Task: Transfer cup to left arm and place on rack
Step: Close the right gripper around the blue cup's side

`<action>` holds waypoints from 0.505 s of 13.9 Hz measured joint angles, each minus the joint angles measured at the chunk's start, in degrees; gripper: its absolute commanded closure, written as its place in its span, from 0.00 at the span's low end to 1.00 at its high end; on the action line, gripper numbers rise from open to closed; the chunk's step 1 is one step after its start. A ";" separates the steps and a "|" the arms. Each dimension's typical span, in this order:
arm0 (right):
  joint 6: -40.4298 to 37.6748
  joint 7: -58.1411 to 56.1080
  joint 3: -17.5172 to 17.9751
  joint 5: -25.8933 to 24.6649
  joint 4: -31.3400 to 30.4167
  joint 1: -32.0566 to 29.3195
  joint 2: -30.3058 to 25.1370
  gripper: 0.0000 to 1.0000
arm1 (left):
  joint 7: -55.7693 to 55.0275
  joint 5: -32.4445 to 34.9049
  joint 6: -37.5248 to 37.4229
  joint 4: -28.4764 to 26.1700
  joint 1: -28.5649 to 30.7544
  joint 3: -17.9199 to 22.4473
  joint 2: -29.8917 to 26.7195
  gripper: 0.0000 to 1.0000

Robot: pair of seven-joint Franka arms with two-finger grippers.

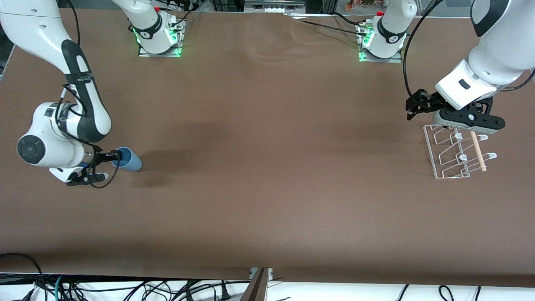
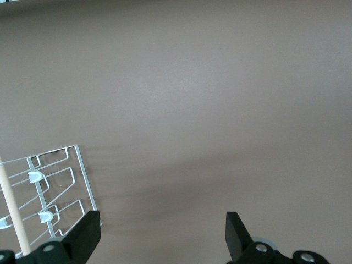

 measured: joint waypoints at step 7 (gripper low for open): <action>-2.19 2.08 -0.05 2.67 1.77 0.82 0.52 1.00 | 0.00 0.00 -0.46 0.00 0.51 0.53 0.00 0.00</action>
